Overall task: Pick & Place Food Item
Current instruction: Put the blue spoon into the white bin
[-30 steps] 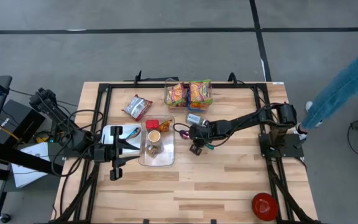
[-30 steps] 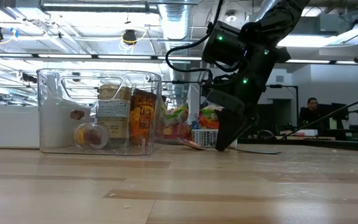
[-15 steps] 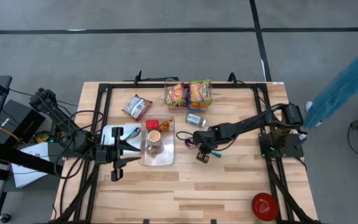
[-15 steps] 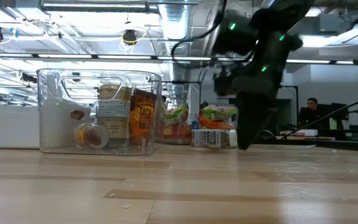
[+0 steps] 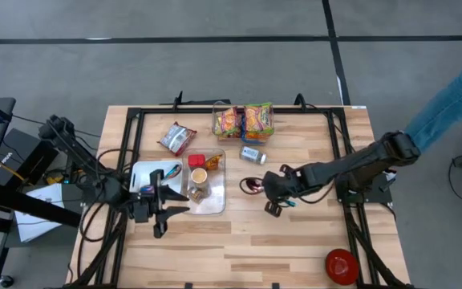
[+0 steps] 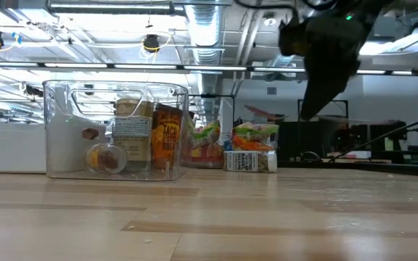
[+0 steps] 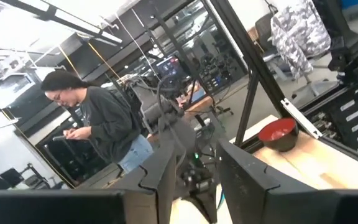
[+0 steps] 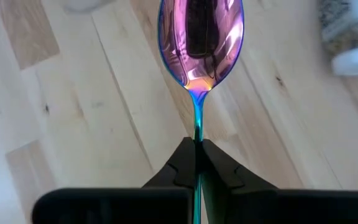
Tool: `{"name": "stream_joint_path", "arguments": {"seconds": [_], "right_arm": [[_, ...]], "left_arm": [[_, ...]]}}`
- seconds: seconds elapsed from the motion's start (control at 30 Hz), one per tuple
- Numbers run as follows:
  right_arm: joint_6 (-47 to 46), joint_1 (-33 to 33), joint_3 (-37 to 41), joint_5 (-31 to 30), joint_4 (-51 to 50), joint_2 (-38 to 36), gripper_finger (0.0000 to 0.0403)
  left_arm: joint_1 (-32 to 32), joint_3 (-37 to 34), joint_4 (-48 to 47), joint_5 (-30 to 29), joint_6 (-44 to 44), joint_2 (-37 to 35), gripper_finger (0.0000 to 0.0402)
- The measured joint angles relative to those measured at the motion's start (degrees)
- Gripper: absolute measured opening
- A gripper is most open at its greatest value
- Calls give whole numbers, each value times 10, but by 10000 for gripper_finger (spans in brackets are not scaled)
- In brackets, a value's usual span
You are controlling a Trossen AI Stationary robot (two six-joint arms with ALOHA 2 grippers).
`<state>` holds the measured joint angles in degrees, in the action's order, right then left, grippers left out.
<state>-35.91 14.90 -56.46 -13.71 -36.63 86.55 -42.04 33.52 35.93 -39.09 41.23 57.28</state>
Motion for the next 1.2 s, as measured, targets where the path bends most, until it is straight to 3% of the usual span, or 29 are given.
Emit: {"name": "stream_joint_path", "arguments": {"seconds": [0.2,0.43,0.8,1.2], "right_arm": [[-52,43,0,-30,-58,-29,1],[-16,71,-1,-43,-2,-49,0],[45,86,-1,-35,68,-55,0],[51,86,-1,-32,75,-55,0]], "left_arm": [[0,26,-16,-17,21,58,161],[6,101,-78,-56,149,195,213],[79,262,-156,-57,201,388,211],[140,316,-150,39,196,478,184]]}}
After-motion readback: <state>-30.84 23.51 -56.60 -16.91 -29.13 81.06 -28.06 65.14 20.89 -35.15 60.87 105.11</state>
